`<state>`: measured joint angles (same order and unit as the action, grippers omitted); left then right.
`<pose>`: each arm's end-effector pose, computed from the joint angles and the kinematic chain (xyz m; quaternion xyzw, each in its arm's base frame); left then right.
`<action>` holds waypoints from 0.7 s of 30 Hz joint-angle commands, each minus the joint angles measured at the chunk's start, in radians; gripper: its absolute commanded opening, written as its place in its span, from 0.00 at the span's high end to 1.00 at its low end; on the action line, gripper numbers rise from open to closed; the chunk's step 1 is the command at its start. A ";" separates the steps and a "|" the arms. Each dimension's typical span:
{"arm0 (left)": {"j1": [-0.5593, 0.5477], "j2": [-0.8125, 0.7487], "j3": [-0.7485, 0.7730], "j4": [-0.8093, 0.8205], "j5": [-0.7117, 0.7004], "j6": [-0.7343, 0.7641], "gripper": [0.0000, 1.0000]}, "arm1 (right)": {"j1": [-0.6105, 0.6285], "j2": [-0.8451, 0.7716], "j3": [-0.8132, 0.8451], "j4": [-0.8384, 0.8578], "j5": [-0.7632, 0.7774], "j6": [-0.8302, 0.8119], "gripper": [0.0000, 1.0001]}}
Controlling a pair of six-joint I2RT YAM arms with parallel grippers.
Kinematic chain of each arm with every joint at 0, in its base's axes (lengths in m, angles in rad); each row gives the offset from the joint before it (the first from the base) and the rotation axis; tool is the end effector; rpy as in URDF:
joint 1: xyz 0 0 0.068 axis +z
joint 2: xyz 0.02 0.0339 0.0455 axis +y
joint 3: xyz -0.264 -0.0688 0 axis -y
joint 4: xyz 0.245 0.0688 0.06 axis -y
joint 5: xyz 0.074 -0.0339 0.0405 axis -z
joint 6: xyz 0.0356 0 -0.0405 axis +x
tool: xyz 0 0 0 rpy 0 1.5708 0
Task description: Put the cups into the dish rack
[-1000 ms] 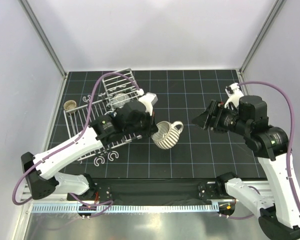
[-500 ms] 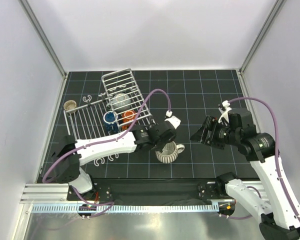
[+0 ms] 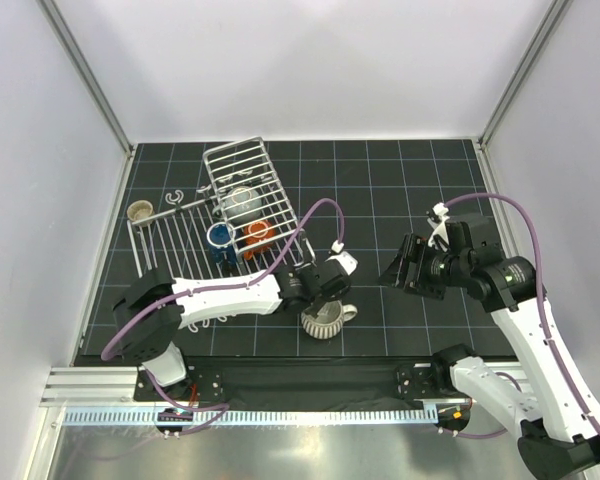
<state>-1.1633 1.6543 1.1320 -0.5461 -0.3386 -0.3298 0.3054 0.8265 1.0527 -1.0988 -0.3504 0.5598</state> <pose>0.1441 -0.3039 0.2121 0.3482 0.8900 -0.0466 0.2907 0.1256 0.0524 0.3388 0.0582 0.9254 0.2899 0.2371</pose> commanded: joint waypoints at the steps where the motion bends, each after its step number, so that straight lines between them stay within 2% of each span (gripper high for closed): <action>1: -0.013 -0.030 0.002 0.089 -0.031 -0.005 1.00 | -0.003 0.005 0.015 0.025 -0.016 -0.014 0.24; 8: -0.013 -0.025 0.003 0.089 -0.024 0.000 0.99 | -0.002 -0.009 -0.019 0.028 -0.018 -0.017 0.23; 11: -0.015 -0.024 -0.006 0.087 -0.011 -0.003 0.78 | -0.002 -0.015 -0.030 0.027 -0.015 -0.018 0.24; 12: -0.015 -0.028 -0.009 0.087 -0.005 -0.005 0.65 | 0.000 -0.017 -0.030 0.025 -0.013 -0.018 0.23; 13: -0.015 -0.031 -0.018 0.087 -0.002 -0.009 0.59 | -0.002 -0.017 -0.031 0.024 -0.010 -0.023 0.23; 16: -0.015 -0.050 -0.028 0.089 0.009 -0.015 0.50 | 0.000 -0.015 -0.031 0.013 0.001 -0.038 0.24; 21: -0.019 -0.114 -0.015 0.051 -0.010 -0.017 0.44 | -0.002 0.009 -0.036 0.002 -0.001 -0.077 0.23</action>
<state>-1.1740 1.6199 1.1069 -0.5060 -0.3325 -0.3367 0.3054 0.8249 1.0206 -1.0962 -0.3546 0.5236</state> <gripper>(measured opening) 0.542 0.765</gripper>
